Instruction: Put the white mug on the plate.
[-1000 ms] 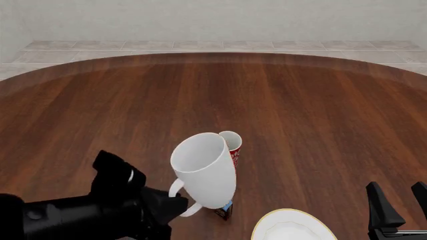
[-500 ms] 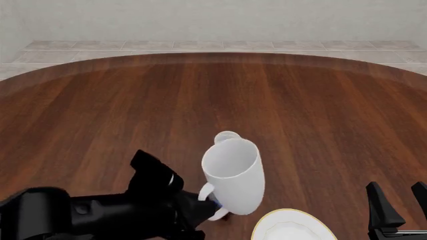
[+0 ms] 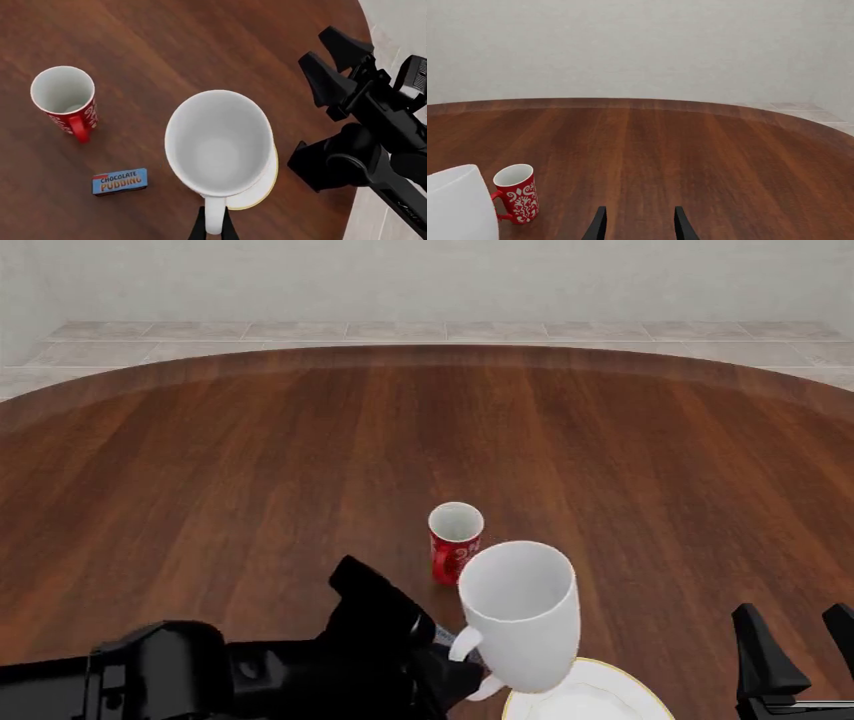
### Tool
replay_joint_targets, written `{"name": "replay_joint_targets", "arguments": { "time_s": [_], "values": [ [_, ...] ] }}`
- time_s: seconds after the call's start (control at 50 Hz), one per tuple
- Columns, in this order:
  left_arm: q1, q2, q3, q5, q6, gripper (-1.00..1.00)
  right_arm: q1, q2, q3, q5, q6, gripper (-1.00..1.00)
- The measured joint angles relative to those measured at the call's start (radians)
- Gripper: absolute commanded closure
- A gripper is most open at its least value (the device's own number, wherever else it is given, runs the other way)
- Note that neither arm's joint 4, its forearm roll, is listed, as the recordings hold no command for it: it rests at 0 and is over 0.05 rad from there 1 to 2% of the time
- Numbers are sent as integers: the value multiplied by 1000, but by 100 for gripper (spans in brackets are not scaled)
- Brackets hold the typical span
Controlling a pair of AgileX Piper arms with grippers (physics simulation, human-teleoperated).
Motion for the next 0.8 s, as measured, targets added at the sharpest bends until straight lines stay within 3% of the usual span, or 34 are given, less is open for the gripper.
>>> {"name": "replay_joint_targets", "arguments": {
  "time_s": [0.8],
  "values": [
    [-111,239,-63,-136,-1,100,0,0,0,0,0,-100]
  ]
}}
